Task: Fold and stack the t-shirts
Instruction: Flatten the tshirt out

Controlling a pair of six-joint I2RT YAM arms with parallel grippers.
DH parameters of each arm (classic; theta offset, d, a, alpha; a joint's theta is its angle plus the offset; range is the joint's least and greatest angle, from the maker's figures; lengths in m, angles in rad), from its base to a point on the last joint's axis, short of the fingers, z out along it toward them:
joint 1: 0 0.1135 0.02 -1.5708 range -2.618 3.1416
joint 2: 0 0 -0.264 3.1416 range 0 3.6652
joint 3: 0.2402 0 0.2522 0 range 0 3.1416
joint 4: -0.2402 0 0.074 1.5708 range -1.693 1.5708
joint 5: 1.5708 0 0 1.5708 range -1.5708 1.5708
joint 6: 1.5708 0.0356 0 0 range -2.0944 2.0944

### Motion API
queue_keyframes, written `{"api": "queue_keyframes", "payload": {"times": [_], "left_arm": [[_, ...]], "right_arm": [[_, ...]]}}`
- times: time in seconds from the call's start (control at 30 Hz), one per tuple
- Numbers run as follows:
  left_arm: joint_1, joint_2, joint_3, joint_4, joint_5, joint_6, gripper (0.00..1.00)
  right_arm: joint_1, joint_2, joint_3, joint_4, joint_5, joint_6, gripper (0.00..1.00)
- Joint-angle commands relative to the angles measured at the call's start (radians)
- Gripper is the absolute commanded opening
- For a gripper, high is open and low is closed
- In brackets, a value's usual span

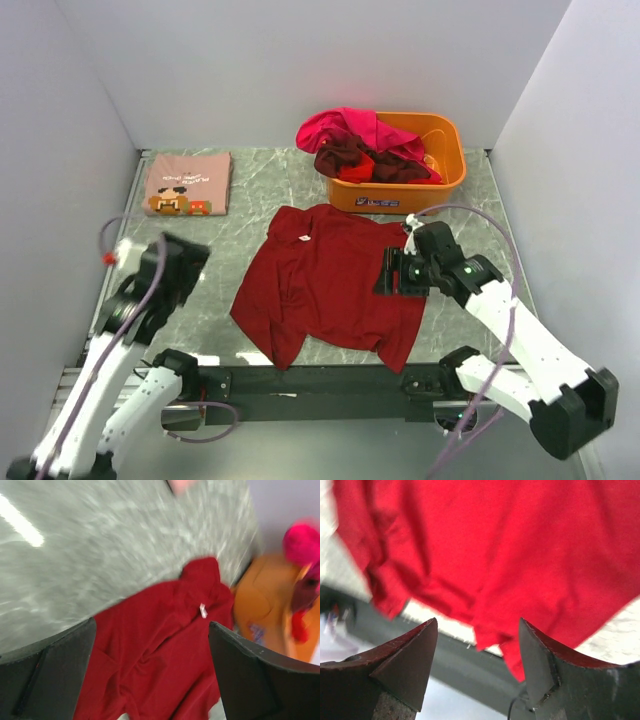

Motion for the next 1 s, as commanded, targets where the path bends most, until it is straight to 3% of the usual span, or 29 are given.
{"api": "queue_keyframes", "payload": {"times": [0.0, 0.07, 0.23, 0.43, 0.8, 0.97], "left_arm": [[0.001, 0.165, -0.033, 0.301, 0.231, 0.206, 0.99], [-0.022, 0.301, -0.024, 0.349, 0.291, 0.265, 0.99], [-0.178, 0.536, 0.002, 0.494, 0.386, 0.371, 0.99], [-0.229, 0.82, 0.025, 0.596, 0.46, 0.408, 0.99], [-0.231, 1.052, 0.1, 0.627, 0.427, 0.448, 1.0], [-0.223, 1.167, 0.196, 0.631, 0.375, 0.475, 1.0]], "right_arm": [[-0.023, 0.06, 0.011, 0.035, 0.176, 0.076, 0.73], [-0.037, 0.088, -0.021, 0.073, 0.222, 0.096, 0.73], [-0.065, 0.174, -0.092, 0.188, 0.134, 0.102, 0.73], [-0.072, 0.326, -0.107, 0.322, 0.097, 0.098, 0.73], [-0.181, 0.638, -0.031, 0.368, 0.179, 0.108, 0.72], [-0.276, 0.648, 0.008, 0.354, 0.17, 0.11, 0.72]]}}
